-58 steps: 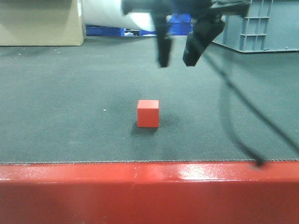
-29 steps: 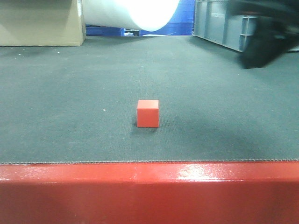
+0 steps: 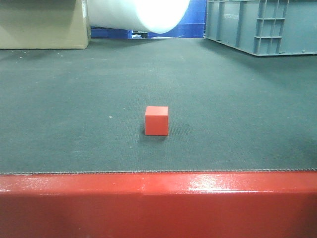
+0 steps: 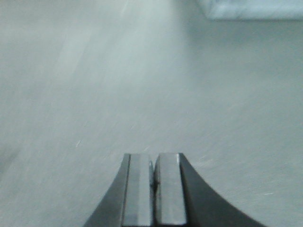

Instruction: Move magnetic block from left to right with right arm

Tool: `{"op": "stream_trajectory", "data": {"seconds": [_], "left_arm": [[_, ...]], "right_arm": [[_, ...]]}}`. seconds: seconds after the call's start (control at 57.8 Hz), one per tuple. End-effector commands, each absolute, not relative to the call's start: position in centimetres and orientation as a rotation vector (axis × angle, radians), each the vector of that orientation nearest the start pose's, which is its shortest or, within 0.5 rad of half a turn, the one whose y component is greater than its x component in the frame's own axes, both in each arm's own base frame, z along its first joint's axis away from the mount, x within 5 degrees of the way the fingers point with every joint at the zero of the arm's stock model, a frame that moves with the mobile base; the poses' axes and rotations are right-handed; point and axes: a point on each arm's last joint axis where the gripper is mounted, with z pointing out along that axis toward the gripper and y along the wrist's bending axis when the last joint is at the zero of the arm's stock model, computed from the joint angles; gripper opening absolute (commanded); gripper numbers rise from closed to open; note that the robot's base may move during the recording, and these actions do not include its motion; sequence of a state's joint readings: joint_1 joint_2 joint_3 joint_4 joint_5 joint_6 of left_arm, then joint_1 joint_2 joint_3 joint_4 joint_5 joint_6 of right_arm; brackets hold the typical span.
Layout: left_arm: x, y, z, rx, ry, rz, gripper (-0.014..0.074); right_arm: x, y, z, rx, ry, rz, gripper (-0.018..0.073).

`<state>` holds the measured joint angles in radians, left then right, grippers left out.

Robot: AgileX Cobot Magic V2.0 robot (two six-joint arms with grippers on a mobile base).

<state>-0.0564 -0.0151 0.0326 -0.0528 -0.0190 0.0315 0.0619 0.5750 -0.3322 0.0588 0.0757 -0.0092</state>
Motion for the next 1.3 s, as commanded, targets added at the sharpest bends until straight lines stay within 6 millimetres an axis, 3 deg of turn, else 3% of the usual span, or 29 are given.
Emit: {"op": "stream_trajectory", "data": {"seconds": [0.0,0.207,0.398,0.968,1.279], "left_arm": [[5.5,-0.3,21.0,0.013,1.396,-0.075,-0.0117],[5.5,-0.3,21.0,0.013,1.396,-0.075,-0.0117],[5.5,-0.3,21.0,0.013,1.396,-0.075,-0.0117],[5.5,-0.3,21.0,0.013,1.396,-0.075,-0.0117],[5.5,-0.3,21.0,0.013,1.396,-0.075,-0.0117]], "right_arm": [[10.8,0.5,28.3,0.000,1.618,0.065,0.0057],[7.9,0.4,27.6,-0.002,1.531,0.069,0.0057],[6.1,0.3,28.2,-0.003,1.420,0.071,0.0057],[6.1,0.3,28.1,-0.001,1.412,0.072,0.0056],[5.5,0.2,25.1,-0.007,1.389,0.062,0.0056]]}}
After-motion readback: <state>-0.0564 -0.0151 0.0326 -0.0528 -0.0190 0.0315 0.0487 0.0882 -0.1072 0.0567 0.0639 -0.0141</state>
